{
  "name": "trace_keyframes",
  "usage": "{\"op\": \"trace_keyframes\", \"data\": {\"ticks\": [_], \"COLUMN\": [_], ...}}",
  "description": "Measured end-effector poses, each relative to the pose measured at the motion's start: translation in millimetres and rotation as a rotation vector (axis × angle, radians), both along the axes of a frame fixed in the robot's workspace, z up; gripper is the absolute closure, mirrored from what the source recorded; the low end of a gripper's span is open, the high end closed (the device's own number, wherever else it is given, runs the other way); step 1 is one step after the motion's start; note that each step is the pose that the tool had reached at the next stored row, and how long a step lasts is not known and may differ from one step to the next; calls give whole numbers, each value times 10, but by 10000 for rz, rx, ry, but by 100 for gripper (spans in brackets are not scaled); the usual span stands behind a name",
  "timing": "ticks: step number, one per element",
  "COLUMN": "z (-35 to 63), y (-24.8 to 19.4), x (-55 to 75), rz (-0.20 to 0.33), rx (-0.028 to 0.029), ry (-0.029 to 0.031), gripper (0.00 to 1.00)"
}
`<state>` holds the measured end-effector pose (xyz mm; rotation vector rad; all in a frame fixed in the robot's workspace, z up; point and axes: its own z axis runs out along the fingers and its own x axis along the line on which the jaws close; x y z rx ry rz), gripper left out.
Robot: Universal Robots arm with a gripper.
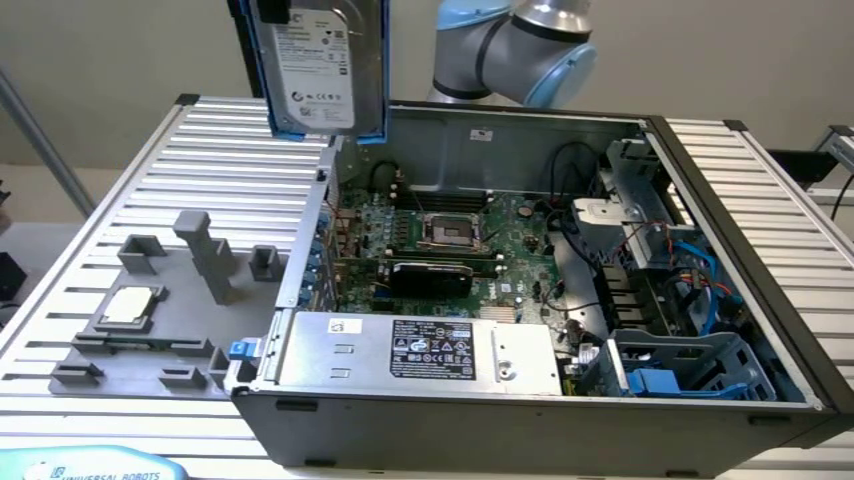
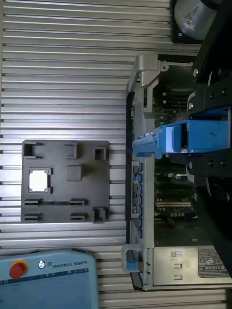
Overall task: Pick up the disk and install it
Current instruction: 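Pick up the disk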
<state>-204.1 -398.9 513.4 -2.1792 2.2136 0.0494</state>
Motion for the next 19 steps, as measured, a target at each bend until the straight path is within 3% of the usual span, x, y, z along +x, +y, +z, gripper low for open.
{"op": "trace_keyframes", "data": {"ticks": [19], "z": [-11], "y": [-354], "x": [865], "rz": [-2], "rx": [2], "ry": [-1], "gripper": [67]}}
